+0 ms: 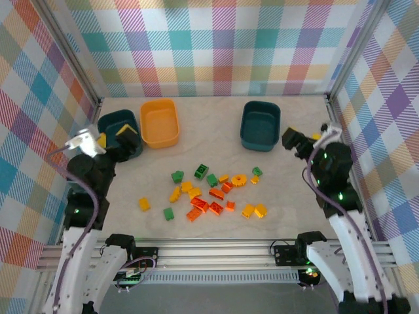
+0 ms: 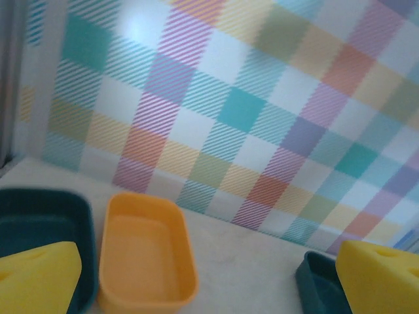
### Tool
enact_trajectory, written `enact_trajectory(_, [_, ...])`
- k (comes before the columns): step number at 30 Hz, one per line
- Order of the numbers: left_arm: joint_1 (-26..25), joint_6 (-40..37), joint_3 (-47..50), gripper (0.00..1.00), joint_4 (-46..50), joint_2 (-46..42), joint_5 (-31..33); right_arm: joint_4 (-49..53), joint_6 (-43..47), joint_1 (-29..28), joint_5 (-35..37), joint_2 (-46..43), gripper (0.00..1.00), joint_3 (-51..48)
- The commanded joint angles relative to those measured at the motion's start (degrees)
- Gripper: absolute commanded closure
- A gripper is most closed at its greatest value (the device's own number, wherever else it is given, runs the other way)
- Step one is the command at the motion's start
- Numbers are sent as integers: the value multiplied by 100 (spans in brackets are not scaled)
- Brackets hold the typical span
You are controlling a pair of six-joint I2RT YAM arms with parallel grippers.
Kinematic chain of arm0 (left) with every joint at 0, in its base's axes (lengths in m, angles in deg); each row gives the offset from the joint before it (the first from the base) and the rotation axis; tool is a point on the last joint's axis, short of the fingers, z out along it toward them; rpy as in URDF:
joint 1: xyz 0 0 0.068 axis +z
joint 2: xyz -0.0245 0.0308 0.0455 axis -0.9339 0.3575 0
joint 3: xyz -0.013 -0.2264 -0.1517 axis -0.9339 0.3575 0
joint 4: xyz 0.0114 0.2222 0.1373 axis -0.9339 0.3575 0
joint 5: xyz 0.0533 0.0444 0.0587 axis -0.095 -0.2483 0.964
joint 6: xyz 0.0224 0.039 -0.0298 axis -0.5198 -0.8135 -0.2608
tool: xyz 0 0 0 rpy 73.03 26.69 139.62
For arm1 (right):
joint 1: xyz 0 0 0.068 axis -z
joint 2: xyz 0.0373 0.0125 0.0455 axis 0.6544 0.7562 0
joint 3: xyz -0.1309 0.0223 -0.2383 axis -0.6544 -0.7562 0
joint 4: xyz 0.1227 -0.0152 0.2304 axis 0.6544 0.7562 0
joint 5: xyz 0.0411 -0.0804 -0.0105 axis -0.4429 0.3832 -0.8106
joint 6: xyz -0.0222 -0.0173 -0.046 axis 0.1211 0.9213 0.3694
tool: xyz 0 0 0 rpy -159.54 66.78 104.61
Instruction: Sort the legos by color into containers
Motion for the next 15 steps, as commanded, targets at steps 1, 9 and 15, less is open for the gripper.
enact_trajectory(1, [38,1847,-183,0,2687,-380,1367,1162,-887,21,-171,-179,15,-310])
enact_trajectory(9, [35,1822,314,0,2767,-725,393,3266,-207,-173,-796,1512,37,622])
enact_trajectory(15, [14,2140,772,3,1964,327,-1540,2905,-2,-687,-772,2774,35,669])
